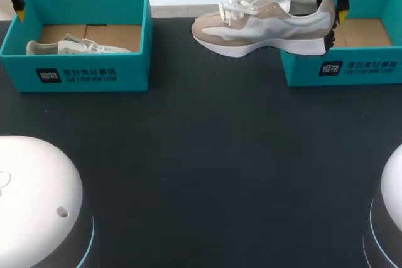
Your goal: Take the shoe out of the shoebox, open the shoe tongue, remove and reinsert the insole, then place the shoe into the shoebox
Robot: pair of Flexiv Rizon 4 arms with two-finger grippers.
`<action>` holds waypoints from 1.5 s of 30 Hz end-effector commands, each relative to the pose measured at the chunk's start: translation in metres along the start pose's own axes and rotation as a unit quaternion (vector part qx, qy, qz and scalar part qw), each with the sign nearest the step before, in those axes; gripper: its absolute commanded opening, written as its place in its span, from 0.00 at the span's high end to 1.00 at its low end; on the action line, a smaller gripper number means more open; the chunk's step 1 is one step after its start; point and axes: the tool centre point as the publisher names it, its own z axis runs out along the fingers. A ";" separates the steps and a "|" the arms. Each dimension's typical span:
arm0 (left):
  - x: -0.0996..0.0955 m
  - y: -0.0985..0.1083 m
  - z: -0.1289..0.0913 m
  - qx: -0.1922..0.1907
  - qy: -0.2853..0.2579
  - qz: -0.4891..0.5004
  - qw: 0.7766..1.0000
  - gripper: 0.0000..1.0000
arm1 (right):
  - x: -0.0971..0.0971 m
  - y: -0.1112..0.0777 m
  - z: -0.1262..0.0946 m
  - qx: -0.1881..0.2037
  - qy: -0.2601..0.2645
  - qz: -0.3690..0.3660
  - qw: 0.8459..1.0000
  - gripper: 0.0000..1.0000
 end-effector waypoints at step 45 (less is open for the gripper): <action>0.000 -0.001 0.000 -0.001 0.000 0.000 1.000 0.00 | 0.086 -0.149 0.082 -0.016 -0.033 0.019 0.999 1.00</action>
